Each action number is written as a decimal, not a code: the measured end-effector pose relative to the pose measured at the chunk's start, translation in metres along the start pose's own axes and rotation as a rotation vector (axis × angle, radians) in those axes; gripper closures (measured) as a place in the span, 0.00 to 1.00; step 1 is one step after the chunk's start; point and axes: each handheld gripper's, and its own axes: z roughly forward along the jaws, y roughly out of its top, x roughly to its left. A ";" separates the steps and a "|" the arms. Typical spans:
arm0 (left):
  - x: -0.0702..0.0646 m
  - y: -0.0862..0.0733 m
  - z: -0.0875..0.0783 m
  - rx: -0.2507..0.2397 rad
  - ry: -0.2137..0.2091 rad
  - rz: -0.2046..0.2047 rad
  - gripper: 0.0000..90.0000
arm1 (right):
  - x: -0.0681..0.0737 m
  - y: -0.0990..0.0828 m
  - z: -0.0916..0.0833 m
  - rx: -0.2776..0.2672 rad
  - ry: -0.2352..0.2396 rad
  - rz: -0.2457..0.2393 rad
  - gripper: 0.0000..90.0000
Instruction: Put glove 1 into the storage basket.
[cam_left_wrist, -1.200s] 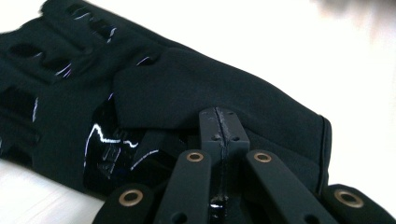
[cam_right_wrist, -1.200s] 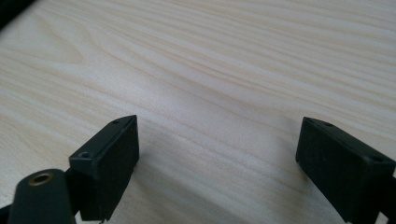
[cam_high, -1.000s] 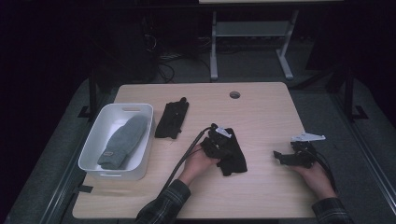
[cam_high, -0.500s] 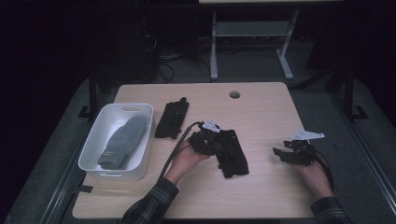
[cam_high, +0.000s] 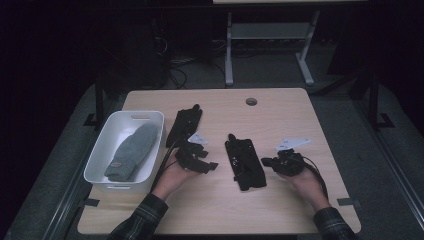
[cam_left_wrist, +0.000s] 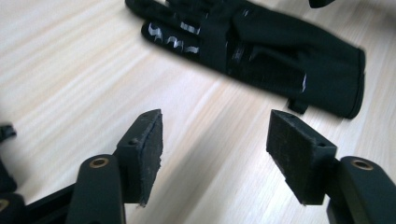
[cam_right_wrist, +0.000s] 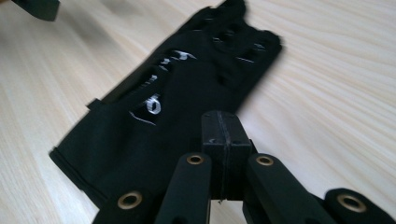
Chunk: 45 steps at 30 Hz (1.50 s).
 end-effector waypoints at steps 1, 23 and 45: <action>0.000 -0.002 0.000 0.003 0.001 -0.002 0.38 | 0.004 0.003 0.007 0.005 0.020 -0.005 1.00; 0.001 -0.008 0.001 0.005 0.039 -0.006 0.37 | 0.017 -0.028 -0.010 0.119 0.042 -0.030 1.00; 0.024 0.010 0.001 -0.016 0.196 -0.111 0.98 | 0.003 -0.037 -0.032 0.002 -0.055 0.020 0.34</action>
